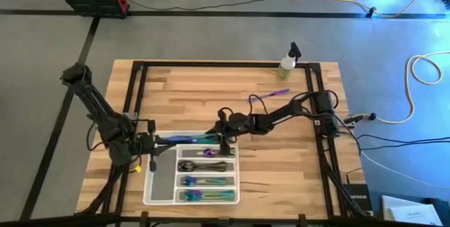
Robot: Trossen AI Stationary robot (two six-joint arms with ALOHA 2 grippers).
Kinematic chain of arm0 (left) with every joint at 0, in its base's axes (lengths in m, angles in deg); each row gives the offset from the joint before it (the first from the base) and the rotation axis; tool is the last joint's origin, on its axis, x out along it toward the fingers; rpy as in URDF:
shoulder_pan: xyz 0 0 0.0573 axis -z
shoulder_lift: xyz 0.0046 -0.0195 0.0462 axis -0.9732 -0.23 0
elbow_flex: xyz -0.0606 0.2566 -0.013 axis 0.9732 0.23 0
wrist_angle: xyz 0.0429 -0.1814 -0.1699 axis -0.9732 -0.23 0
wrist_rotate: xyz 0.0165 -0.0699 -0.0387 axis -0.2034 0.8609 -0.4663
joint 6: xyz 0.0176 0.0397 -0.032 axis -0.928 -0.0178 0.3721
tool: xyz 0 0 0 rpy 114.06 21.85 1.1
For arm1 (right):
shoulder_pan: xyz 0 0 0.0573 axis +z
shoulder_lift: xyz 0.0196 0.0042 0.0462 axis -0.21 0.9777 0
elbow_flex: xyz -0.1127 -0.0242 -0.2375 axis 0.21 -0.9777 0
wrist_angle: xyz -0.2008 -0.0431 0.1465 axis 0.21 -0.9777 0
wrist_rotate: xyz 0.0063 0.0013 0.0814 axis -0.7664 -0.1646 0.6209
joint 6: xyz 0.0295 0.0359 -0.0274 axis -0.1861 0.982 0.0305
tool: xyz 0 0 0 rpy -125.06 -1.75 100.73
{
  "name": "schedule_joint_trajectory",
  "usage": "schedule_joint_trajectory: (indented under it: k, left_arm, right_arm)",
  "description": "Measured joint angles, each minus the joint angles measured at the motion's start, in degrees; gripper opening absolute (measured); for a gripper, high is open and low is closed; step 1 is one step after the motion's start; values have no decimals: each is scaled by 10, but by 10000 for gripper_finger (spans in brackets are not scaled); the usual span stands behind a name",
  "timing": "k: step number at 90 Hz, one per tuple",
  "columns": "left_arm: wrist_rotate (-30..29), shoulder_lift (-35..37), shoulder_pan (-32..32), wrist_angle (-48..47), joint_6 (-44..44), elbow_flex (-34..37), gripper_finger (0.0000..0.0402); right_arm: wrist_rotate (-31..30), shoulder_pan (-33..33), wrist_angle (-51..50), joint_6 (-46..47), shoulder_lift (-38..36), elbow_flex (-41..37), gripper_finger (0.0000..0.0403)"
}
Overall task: Sort silverware
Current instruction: Put the blue table knife into the white silverware tray
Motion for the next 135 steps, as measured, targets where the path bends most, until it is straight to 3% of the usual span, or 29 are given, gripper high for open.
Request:
schedule_joint_trajectory:
  k: [54,65,73,79,94,101,109,123,135]
  left_arm:
    - [13,0,-20,0,16,0,0]
    - [52,0,-47,1,21,0,0]
    - [90,0,-93,6,-10,0,0]
    - [137,0,-148,30,-55,0,0]
    - [343,-9,-335,136,-187,-1,0]
    - [428,-29,-431,166,-216,-1,0]
    - [564,-75,-533,236,-219,-1,0]
    - [693,-206,-641,362,-205,-29,0]
    - [729,-361,-679,348,-220,-136,0]
  right_arm:
    - [-58,1,-11,-5,-16,0,120]
    - [-133,2,-36,-47,-59,-1,119]
    - [-133,-4,-7,-78,-71,-22,109]
    - [-116,-14,29,-74,-76,-44,99]
    - [-109,-41,128,-36,-86,-139,74]
    - [-112,-54,190,-17,-103,-193,67]
    - [-136,-70,235,-2,-148,-249,60]
    - [-198,-98,201,9,-242,-324,51]
    - [-261,-126,52,66,-314,-342,42]
